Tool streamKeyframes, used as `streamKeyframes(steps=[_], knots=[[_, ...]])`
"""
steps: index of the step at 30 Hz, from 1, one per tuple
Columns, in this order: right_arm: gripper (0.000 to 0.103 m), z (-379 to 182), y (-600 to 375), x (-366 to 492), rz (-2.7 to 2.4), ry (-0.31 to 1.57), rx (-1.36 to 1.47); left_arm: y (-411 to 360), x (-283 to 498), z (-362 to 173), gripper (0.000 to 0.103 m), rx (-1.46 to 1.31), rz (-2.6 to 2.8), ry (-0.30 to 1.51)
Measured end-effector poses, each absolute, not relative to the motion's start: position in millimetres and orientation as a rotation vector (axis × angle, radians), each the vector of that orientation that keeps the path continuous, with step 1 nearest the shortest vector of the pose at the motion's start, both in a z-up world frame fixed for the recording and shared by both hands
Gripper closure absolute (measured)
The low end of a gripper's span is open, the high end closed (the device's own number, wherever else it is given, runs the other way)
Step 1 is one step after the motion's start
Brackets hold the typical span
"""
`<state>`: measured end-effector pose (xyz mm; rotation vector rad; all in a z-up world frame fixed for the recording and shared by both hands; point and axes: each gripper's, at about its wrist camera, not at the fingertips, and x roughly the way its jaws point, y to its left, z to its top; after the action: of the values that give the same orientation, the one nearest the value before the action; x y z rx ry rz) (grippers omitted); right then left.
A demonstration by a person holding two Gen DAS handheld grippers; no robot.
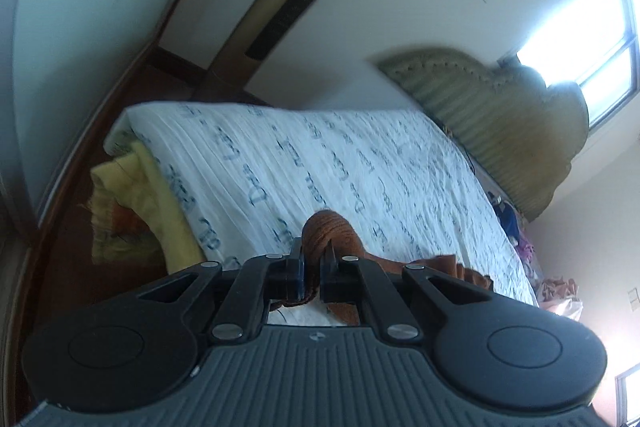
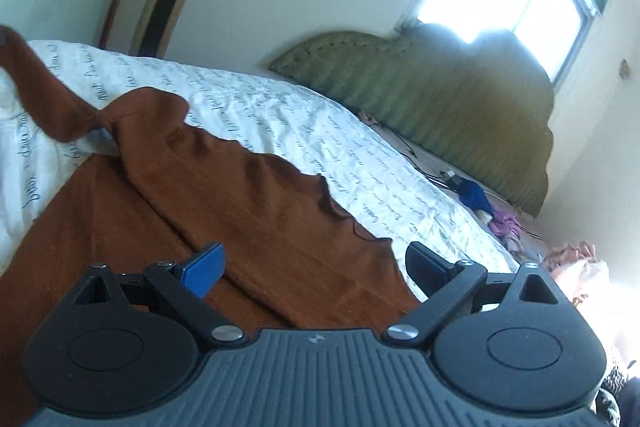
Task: Fold small clothes
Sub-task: 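Move the left gripper to the other sleeve cuff and grasp it, then lift the cuff with the left gripper and lay the sleeve across the body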
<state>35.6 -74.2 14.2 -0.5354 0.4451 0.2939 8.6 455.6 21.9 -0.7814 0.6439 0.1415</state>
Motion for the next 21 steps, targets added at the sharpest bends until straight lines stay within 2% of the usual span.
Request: streamKeyframes(steps=[4, 9, 16, 21], knots=[[0.005, 10.1, -57.1, 49.1, 0.551, 0.64, -0.357, 481.1, -16.5, 44.1, 0.096, -0.783, 0.207, 0.593], [0.005, -21.8, -46.2, 80.6, 0.778, 0.922, 0.035, 501.4, -32.1, 63.6, 0.096, -0.791, 0.245, 0.548], [0.005, -43.5, -18.7, 61.5, 0.946, 1.026, 0.207, 495.2, 1.7, 83.3, 0.096, -0.731, 0.213, 0.575], [0.005, -23.2, -14.4, 55.2, 0.912, 0.899, 0.145, 455.4, 44.7, 99.3, 0.096, -0.659, 0.119, 0.624]])
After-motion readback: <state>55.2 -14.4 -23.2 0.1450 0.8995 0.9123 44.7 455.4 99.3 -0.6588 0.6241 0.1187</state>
